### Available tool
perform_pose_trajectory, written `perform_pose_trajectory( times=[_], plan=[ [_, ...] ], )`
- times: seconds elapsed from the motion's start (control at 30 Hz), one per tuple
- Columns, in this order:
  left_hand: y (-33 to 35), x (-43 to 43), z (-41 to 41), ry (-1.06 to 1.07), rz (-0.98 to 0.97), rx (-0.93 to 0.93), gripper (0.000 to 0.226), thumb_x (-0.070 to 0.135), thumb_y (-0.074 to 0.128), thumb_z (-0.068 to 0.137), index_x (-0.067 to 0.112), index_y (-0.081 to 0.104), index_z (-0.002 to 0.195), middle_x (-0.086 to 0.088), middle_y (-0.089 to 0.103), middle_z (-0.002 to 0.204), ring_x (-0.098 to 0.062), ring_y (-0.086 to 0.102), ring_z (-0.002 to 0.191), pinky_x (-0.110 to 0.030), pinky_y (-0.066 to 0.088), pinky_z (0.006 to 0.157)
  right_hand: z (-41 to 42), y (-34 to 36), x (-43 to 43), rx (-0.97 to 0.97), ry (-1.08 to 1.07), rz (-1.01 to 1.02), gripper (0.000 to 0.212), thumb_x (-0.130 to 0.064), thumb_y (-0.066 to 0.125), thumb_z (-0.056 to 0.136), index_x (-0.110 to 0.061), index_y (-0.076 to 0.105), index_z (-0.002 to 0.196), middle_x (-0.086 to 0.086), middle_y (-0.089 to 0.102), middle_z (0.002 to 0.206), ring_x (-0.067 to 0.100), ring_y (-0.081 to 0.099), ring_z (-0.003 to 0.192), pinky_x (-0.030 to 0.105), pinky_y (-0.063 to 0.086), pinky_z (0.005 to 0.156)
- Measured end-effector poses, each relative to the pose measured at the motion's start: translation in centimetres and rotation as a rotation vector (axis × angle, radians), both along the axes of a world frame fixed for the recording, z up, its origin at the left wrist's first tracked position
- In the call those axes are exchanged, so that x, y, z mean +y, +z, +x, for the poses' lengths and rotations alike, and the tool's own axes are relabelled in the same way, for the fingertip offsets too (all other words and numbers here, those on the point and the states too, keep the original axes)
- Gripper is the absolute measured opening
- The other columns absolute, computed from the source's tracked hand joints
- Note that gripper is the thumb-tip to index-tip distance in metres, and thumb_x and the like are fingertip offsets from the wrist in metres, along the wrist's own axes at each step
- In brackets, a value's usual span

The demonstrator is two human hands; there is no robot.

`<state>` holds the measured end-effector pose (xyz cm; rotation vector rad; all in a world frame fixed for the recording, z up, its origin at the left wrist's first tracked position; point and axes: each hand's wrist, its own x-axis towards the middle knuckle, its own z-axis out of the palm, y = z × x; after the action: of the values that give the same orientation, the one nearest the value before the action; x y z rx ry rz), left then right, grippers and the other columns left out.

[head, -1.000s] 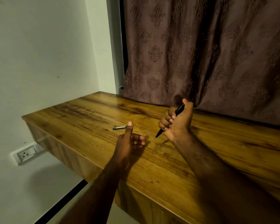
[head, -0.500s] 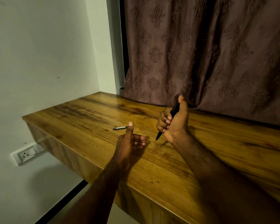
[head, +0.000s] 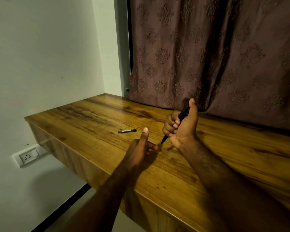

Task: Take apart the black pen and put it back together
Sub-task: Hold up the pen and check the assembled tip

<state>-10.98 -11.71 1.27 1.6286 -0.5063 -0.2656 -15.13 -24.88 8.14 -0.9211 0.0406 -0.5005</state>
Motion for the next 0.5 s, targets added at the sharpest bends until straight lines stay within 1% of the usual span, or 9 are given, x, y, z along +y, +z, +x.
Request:
perform_pose_trajectory(
  times=[0.1,0.2,0.27,0.4,0.5],
  plan=[
    [0.23,0.04,-0.34,-0.017,0.027,-0.009,0.088,0.078,0.02,0.074,0.01,0.076,0.068,-0.002,0.075,0.07,-0.017,0.065,0.077,-0.037,0.046,0.083,-0.04,0.15,0.05,-0.012,-0.009,0.021,0.066,-0.064,0.032,0.086,-0.015,0.026,0.043,-0.003,0.022,0.033,0.013,0.013,0.029,0.014,0.016,0.04],
    [0.36,0.19,-0.38,-0.022,0.065,-0.019,0.094,0.077,0.015,0.075,0.007,0.077,0.075,-0.001,0.076,0.076,-0.017,0.065,0.081,-0.033,0.042,0.078,0.05,0.13,0.06,-0.014,-0.03,0.033,0.061,-0.058,0.032,0.086,-0.016,0.025,0.043,-0.002,0.02,0.034,0.014,0.011,0.03,0.013,0.017,0.041],
    [0.38,0.22,-0.39,-0.025,0.083,-0.03,0.096,0.078,0.012,0.075,0.007,0.077,0.077,-0.001,0.076,0.077,-0.018,0.064,0.082,-0.033,0.042,0.078,0.08,0.1,0.05,-0.014,-0.038,0.037,0.06,-0.056,0.031,0.086,-0.016,0.025,0.042,-0.002,0.02,0.034,0.014,0.01,0.03,0.012,0.018,0.041],
    [0.44,0.13,-0.31,-0.04,0.074,-0.032,0.097,0.075,0.01,0.076,0.005,0.077,0.077,-0.002,0.076,0.075,-0.012,0.063,0.074,-0.029,0.039,0.073,0.06,0.04,0.22,-0.013,-0.062,0.032,0.06,-0.055,0.03,0.087,-0.016,0.025,0.042,-0.002,0.019,0.035,0.013,0.01,0.03,0.013,0.015,0.043],
    [0.32,0.06,0.03,-0.051,0.06,-0.024,0.098,0.073,0.008,0.077,0.004,0.077,0.076,-0.004,0.076,0.075,-0.012,0.063,0.074,-0.028,0.04,0.071,0.11,-0.1,0.33,-0.013,-0.08,0.024,0.06,-0.054,0.03,0.088,-0.016,0.025,0.041,-0.002,0.018,0.035,0.013,0.009,0.031,0.015,0.013,0.043]
  ],
)
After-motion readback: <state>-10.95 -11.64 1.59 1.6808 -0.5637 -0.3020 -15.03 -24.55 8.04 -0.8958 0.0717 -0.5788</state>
